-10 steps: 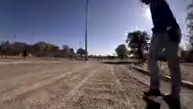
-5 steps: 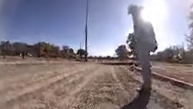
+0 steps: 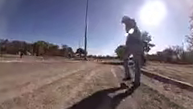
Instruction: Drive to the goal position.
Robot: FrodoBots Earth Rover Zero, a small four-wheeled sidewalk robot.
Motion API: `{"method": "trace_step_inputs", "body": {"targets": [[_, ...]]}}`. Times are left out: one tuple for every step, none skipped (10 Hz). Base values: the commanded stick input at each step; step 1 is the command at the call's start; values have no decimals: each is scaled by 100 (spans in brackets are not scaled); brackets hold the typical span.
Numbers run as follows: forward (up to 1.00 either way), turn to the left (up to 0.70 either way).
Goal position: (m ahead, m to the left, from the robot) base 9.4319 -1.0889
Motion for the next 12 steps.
{"method": "trace_step_inputs", "body": {"targets": [[70,0],[70,0],[70,0],[70,0],[70,0],[70,0],[70,0],[70,0],[70,0],[70,0],[70,0],[70,0]]}}
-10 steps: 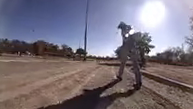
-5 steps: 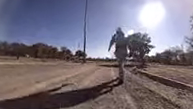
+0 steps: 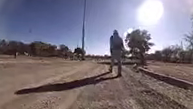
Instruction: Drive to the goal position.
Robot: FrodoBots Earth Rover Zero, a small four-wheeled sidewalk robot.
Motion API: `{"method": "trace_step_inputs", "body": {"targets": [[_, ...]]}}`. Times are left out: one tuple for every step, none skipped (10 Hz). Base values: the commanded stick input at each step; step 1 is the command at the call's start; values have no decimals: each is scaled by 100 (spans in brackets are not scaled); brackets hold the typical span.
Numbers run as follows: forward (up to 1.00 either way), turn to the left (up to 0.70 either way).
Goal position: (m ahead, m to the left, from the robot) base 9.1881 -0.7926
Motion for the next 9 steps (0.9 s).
{"method": "trace_step_inputs", "body": {"targets": [[70,0],[70,0],[70,0],[70,0],[70,0],[70,0],[70,0],[70,0],[70,0]]}}
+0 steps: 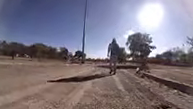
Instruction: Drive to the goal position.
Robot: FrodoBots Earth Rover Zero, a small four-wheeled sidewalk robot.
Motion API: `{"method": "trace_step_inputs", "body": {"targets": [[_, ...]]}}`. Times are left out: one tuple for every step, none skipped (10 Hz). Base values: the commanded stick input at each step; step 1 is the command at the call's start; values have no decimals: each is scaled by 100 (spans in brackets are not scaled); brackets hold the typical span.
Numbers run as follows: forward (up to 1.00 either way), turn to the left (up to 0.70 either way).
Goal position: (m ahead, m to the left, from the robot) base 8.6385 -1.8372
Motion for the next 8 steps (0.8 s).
{"method": "trace_step_inputs", "body": {"targets": [[70,0],[70,0],[70,0],[70,0],[70,0],[70,0],[70,0],[70,0]]}}
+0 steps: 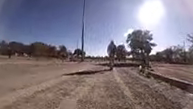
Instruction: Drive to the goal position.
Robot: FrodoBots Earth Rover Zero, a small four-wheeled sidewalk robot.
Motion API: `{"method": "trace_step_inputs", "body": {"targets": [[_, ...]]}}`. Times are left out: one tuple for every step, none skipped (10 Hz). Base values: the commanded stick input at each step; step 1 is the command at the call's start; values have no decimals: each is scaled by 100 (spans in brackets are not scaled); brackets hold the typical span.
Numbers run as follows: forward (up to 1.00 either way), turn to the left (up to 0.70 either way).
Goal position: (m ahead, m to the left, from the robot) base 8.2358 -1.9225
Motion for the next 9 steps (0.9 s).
{"method": "trace_step_inputs", "body": {"targets": [[70,0],[70,0],[70,0],[70,0],[70,0],[70,0],[70,0],[70,0],[70,0]]}}
